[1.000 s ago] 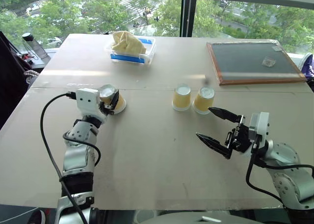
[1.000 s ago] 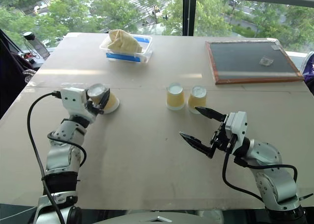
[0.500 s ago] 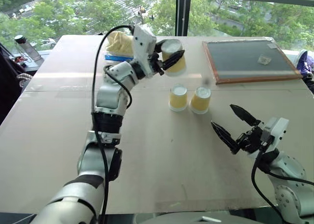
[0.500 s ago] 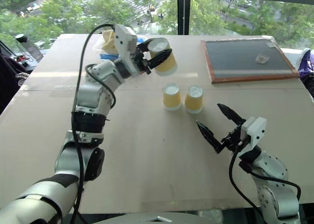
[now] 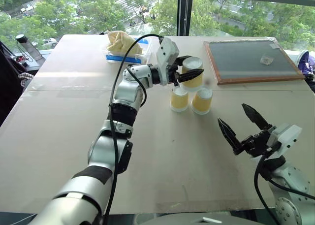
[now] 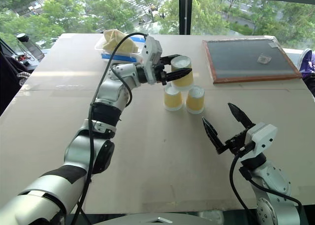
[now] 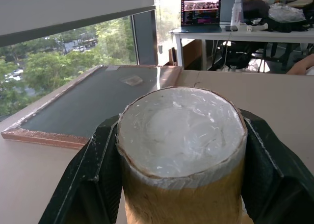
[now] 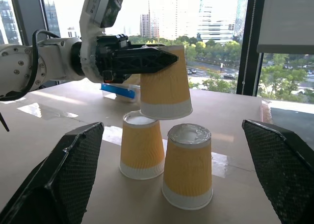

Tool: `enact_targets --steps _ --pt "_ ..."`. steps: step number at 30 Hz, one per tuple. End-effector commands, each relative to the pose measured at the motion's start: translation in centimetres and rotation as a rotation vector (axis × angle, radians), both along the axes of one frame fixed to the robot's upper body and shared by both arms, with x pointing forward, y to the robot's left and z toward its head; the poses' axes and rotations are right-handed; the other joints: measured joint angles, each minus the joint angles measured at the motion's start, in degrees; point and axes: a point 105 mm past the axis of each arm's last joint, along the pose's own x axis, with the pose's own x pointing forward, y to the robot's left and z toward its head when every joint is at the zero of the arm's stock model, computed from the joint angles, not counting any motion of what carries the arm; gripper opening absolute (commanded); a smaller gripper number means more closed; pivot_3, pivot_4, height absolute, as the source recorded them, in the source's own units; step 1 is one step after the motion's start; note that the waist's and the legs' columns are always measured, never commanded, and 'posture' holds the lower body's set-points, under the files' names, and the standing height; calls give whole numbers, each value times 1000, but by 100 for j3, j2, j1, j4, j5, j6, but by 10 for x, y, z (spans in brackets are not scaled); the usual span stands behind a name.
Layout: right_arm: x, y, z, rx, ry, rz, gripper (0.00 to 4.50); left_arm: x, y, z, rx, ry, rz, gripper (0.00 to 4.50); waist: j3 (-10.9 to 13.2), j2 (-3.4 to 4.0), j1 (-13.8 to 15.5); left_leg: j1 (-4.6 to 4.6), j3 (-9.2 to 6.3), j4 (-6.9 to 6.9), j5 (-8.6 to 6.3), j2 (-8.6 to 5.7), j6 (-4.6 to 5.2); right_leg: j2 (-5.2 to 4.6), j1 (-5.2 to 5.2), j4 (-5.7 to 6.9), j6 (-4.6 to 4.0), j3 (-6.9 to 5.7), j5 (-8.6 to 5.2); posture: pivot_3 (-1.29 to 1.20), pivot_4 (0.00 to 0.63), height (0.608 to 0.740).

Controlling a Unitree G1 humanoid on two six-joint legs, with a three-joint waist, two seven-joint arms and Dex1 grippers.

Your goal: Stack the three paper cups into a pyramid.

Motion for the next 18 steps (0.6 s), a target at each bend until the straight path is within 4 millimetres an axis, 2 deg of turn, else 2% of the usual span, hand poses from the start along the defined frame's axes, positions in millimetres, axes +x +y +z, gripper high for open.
enact_targets --steps 1,13,15,18 --pt "-5 3 15 -3 -49 9 4500 -5 -8 17 -19 -69 -33 2437 0 0 0 0 -1 0 0 0 0 0 0 0 0 0 0 0 150 740" --pt "0 4 17 -8 -45 18 4500 -8 -8 0 41 -66 -31 2437 0 0 -1 0 0 0 0 0 1 1 0 0 0 1 0 0 150 740" --pt "0 4 16 -9 -45 20 4500 -8 -9 -2 51 -62 -34 3460 0 0 0 0 0 0 0 0 1 1 0 1 0 1 0 0 150 740" --pt "0 3 15 -9 -45 20 4500 -8 -9 -2 41 -60 -27 4463 0 0 1 -1 0 0 0 0 1 0 0 1 0 0 0 0 150 740"
